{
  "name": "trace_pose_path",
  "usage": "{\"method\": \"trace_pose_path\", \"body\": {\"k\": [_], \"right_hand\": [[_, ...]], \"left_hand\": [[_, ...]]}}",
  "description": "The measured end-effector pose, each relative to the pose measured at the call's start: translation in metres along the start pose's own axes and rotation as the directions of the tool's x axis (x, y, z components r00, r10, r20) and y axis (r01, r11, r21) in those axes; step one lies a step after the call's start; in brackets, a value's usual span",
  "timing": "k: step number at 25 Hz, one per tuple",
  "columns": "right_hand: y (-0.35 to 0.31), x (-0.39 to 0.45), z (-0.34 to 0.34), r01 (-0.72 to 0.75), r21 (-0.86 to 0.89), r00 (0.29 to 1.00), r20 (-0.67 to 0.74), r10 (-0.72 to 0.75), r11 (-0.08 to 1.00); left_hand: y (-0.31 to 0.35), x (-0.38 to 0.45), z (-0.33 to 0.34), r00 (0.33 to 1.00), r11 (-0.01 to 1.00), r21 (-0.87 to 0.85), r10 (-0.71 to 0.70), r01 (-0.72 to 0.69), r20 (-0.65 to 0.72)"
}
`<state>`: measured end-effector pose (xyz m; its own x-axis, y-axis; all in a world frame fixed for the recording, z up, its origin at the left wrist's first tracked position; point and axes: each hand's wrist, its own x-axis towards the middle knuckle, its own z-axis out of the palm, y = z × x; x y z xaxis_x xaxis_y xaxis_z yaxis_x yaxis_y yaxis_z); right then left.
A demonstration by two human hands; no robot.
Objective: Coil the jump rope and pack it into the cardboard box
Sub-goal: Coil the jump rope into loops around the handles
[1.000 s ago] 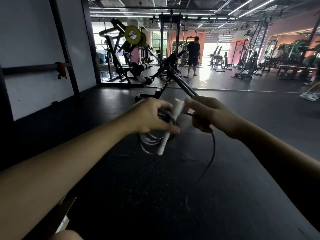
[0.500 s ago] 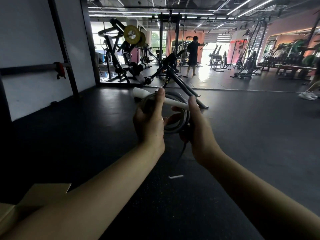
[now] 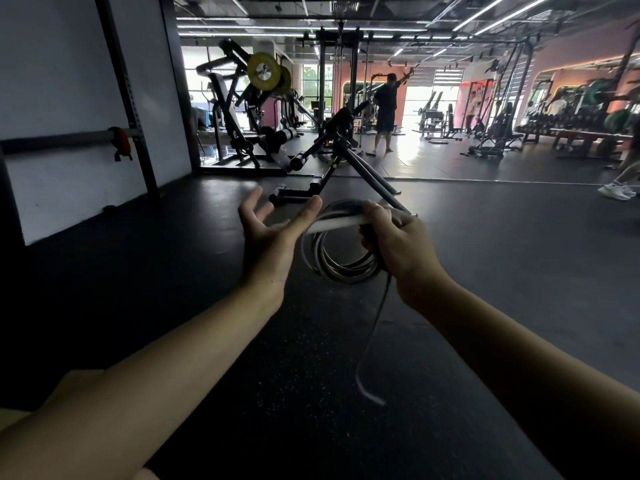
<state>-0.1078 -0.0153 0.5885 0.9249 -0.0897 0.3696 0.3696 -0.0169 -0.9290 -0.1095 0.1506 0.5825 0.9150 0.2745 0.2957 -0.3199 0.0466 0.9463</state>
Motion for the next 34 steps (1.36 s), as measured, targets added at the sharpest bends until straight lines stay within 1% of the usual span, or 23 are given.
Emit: {"method": "trace_pose_path", "body": {"k": [1, 2, 3, 4, 5, 6, 8, 10, 13, 15, 17, 19, 21, 22, 23, 24, 25, 26, 27, 29, 31, 32, 34], "right_hand": [[-0.002, 0.003, -0.003, 0.041, -0.056, 0.998, 0.046, -0.038, 0.998], [-0.005, 0.005, -0.005, 0.09, -0.116, 0.991, 0.105, -0.078, 0.989], [-0.007, 0.006, -0.006, 0.144, -0.182, 0.979, 0.17, -0.113, 0.973], [-0.009, 0.007, -0.006, 0.197, -0.25, 0.963, 0.232, -0.139, 0.948], [-0.012, 0.008, -0.005, 0.242, -0.31, 0.947, 0.28, -0.155, 0.92], [-0.015, 0.009, -0.004, 0.272, -0.356, 0.937, 0.312, -0.161, 0.894], [-0.017, 0.011, -0.004, 0.315, -0.429, 0.924, 0.341, -0.171, 0.847], [-0.015, 0.013, -0.005, 0.329, -0.467, 0.922, 0.346, -0.172, 0.821], [-0.012, 0.012, -0.008, 0.32, -0.437, 0.922, 0.348, -0.17, 0.841], [-0.012, 0.011, -0.013, 0.337, -0.448, 0.918, 0.35, -0.185, 0.828], [-0.015, 0.012, -0.023, 0.257, -0.388, 0.941, 0.307, -0.139, 0.885], [-0.017, 0.012, -0.035, 0.144, -0.2, 0.956, 0.281, -0.084, 0.969], [-0.016, 0.012, -0.044, 0.122, -0.078, 0.962, 0.254, -0.098, 0.989], [-0.013, 0.01, -0.047, 0.118, -0.043, 0.966, 0.235, -0.105, 0.992], [-0.01, 0.009, -0.048, 0.098, -0.005, 0.97, 0.223, -0.094, 0.995], [-0.006, 0.005, -0.046, 0.065, 0.035, 0.971, 0.228, -0.072, 0.997], [-0.003, 0.0, -0.042, 0.034, 0.071, 0.968, 0.248, -0.05, 0.997], [-0.001, -0.006, -0.035, 0.013, 0.085, 0.963, 0.266, -0.036, 0.996], [0.001, -0.012, -0.025, 0.012, 0.066, 0.963, 0.267, -0.03, 0.998], [0.001, -0.024, -0.001, 0.029, 0.072, 0.973, 0.226, -0.044, 0.997], [0.001, -0.03, 0.018, -0.022, 0.199, 0.994, 0.112, -0.001, 0.98], [0.002, -0.03, 0.023, -0.047, 0.25, 0.998, 0.059, 0.033, 0.967], [0.003, -0.027, 0.025, -0.088, 0.286, 0.996, 0.015, 0.087, 0.954]], "left_hand": [[0.007, 0.006, -0.006, 0.99, 0.989, 0.068, 0.125, -0.13, 0.066], [0.014, 0.015, -0.012, 0.948, 0.948, 0.172, 0.228, -0.268, 0.222], [0.023, 0.022, -0.016, 0.87, 0.872, 0.294, 0.247, -0.392, 0.427], [0.031, 0.027, -0.016, 0.78, 0.795, 0.386, 0.166, -0.468, 0.604], [0.039, 0.031, -0.013, 0.71, 0.74, 0.464, 0.026, -0.487, 0.704], [0.046, 0.033, -0.008, 0.675, 0.717, 0.519, -0.093, -0.465, 0.732], [0.053, 0.031, 0.0, 0.664, 0.703, 0.587, -0.218, -0.401, 0.715], [0.053, 0.027, 0.005, 0.661, 0.703, 0.605, -0.255, -0.374, 0.705], [0.05, 0.019, 0.006, 0.671, 0.669, 0.613, -0.226, -0.419, 0.706], [0.051, 0.017, 0.002, 0.675, 0.662, 0.619, -0.226, -0.422, 0.702], [0.053, 0.014, -0.003, 0.686, 0.71, 0.587, -0.203, -0.388, 0.699], [0.053, 0.012, -0.007, 0.74, 0.805, 0.486, -0.089, -0.341, 0.667], [0.05, 0.006, -0.004, 0.809, 0.922, 0.287, 0.047, -0.261, 0.585], [0.047, 0.003, 0.001, 0.858, 0.972, 0.152, 0.081, -0.181, 0.507], [0.044, 0.0, 0.007, 0.913, 0.998, -0.014, 0.065, -0.065, 0.402], [0.041, -0.001, 0.015, 0.958, 0.982, -0.183, 0.008, 0.047, 0.286], [0.039, -0.004, 0.023, 0.983, 0.945, -0.307, -0.061, 0.112, 0.173], [0.037, -0.005, 0.03, 0.991, 0.922, -0.363, -0.113, 0.131, 0.069], [0.033, -0.009, 0.037, 0.99, 0.916, -0.379, -0.143, 0.13, -0.006], [0.025, -0.016, 0.049, 0.978, 0.913, -0.38, -0.193, 0.15, -0.078], [0.018, -0.021, 0.052, 0.972, 0.922, -0.347, -0.216, 0.171, -0.096], [0.014, -0.021, 0.051, 0.976, 0.937, -0.31, -0.197, 0.16, -0.093], [0.007, -0.019, 0.044, 0.986, 0.968, -0.211, -0.151, 0.133, -0.073]]}}
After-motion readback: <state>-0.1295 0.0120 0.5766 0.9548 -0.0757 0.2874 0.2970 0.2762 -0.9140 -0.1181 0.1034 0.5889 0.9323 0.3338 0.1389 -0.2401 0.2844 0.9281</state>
